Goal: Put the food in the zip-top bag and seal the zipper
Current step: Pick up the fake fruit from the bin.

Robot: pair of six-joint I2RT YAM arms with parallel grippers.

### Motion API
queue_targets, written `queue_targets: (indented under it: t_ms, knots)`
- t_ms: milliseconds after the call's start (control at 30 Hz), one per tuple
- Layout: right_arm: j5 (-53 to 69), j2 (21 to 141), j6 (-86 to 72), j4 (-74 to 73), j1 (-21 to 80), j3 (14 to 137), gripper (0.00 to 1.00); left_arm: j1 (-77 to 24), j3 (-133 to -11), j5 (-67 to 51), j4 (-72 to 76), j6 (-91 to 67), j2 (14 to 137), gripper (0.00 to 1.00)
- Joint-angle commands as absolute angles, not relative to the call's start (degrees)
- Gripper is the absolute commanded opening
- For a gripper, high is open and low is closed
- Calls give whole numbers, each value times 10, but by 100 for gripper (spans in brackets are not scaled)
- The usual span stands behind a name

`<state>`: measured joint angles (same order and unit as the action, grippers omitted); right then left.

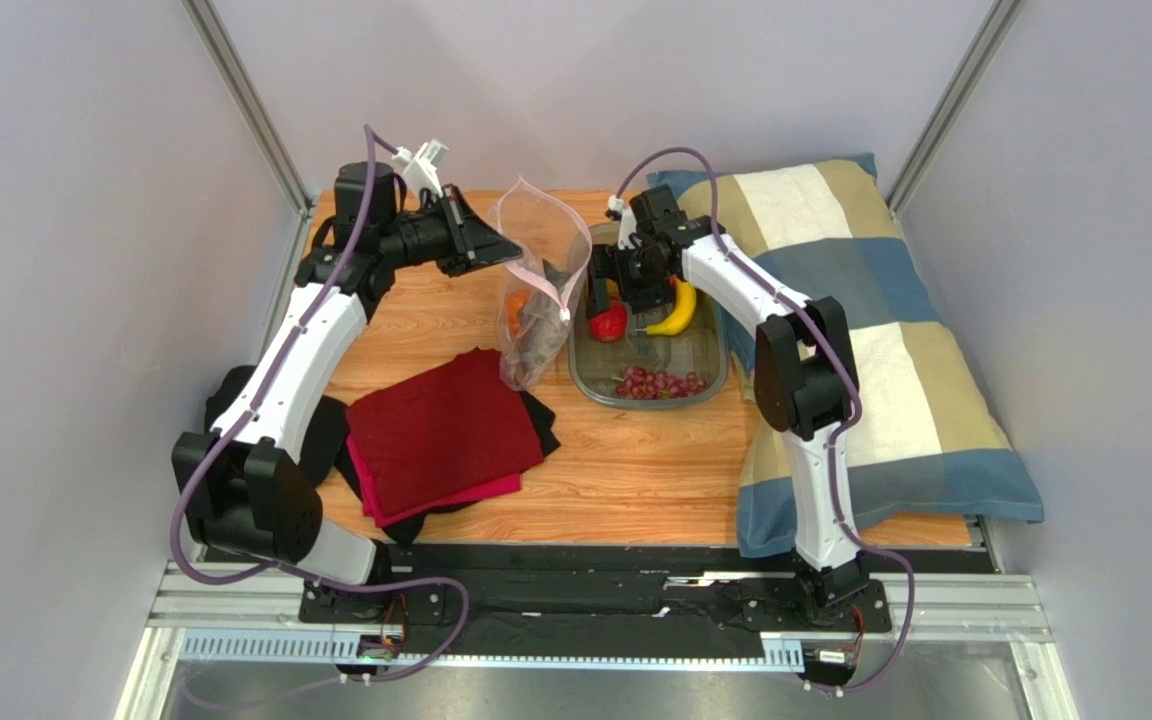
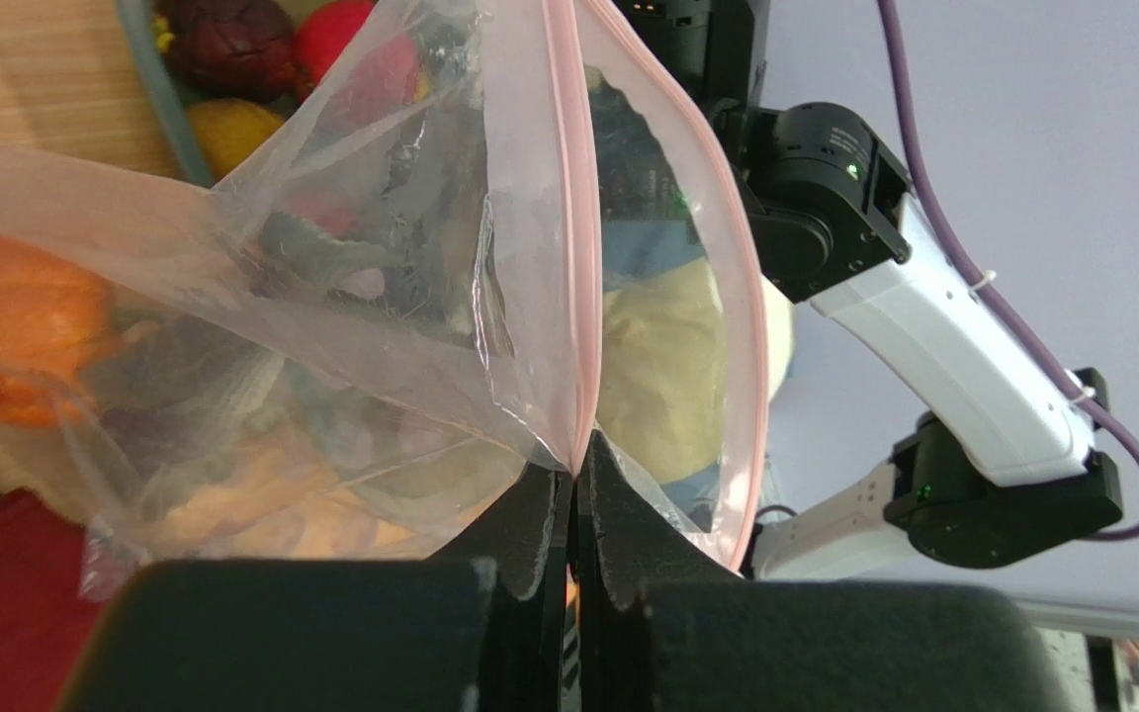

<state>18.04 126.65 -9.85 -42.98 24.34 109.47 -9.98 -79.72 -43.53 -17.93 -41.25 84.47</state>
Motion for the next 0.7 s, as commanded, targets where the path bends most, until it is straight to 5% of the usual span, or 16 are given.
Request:
queue_targets:
  t_ms: [0, 400, 667]
  knots:
    - [160, 1278, -116, -388, 250, 1101, 93, -96, -851, -360, -289, -356, 850, 0]
    - [174, 1301, -129, -385, 251, 1100, 91, -96, -831, -411, -280, -353, 839, 0]
    - [181, 1233, -101, -387, 243, 1062, 62, -96, -768, -438, -178, -356, 804, 0]
